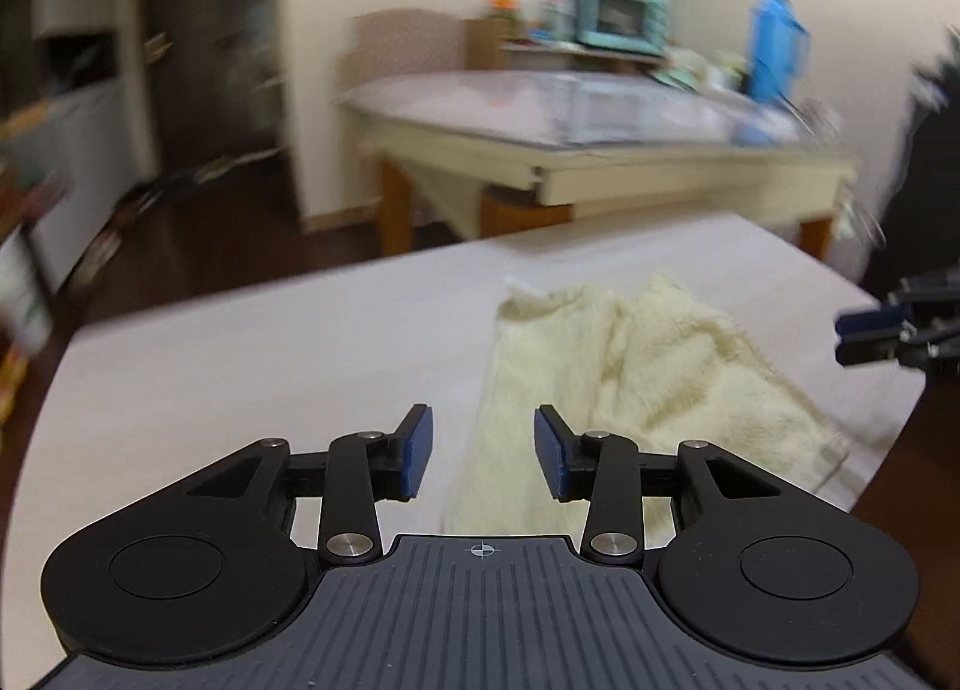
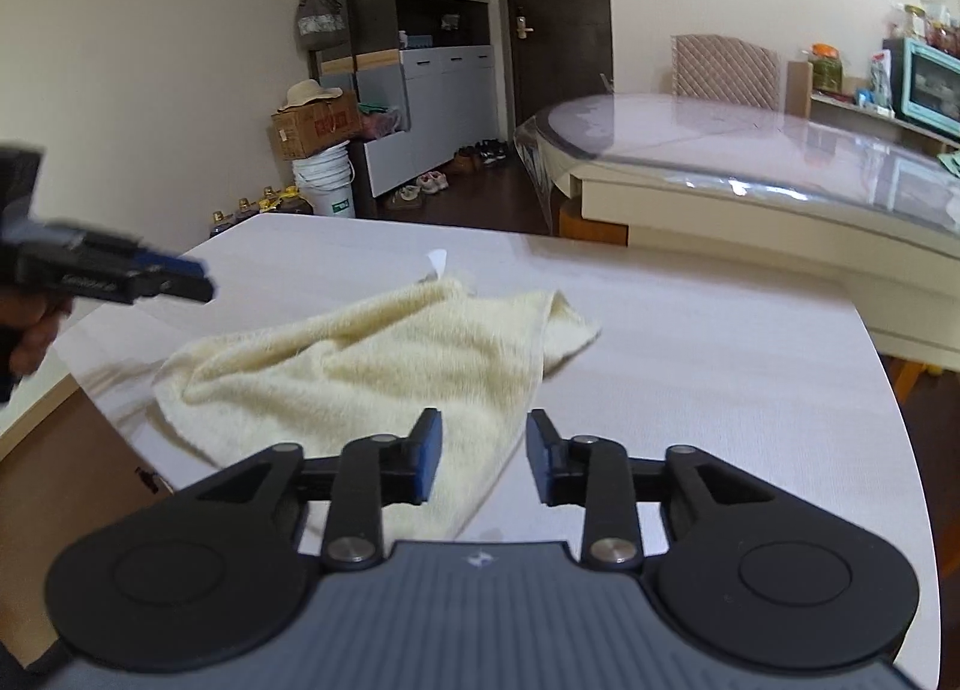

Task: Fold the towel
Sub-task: 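Lift the towel with both tools and spread it out across the table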

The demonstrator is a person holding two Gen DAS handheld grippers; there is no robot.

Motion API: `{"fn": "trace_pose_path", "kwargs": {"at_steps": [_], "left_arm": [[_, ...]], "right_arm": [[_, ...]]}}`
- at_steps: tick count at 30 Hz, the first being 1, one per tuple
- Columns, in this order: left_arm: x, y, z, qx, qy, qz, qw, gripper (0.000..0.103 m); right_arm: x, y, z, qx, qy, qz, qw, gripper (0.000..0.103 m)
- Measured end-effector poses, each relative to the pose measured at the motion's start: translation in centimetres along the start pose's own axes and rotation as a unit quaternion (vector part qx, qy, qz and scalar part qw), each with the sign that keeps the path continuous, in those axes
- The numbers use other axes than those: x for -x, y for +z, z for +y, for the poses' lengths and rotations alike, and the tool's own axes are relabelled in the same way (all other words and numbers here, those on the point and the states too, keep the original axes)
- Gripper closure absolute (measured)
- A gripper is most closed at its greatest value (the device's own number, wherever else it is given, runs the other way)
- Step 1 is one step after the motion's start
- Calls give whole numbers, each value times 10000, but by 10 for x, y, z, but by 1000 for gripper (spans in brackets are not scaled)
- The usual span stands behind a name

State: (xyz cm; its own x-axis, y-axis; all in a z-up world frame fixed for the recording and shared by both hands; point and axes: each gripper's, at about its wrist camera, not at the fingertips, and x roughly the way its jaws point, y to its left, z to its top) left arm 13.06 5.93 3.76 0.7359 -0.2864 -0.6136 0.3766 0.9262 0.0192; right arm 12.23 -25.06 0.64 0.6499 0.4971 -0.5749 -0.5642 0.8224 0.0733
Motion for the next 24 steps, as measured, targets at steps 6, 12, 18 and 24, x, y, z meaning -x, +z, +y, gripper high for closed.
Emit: {"fn": "trace_pose_path", "kwargs": {"at_steps": [6,12,18,24], "left_arm": [[-77,41,5,-979,-693,366,9921,66],[-130,55,13,-1181,-1093,567,9853,70],[-155,50,14,-1451,-1303,689,9784,68],[-161,45,10,-1682,-1411,608,9737,87]], "right_arm": [[-11,15,-9,83,-123,-40,9999,57],[-22,17,-19,73,-264,71,9996,52],[-38,21,-34,26,-378,170,9991,49],[-59,35,-40,79,-352,112,9993,43]]}}
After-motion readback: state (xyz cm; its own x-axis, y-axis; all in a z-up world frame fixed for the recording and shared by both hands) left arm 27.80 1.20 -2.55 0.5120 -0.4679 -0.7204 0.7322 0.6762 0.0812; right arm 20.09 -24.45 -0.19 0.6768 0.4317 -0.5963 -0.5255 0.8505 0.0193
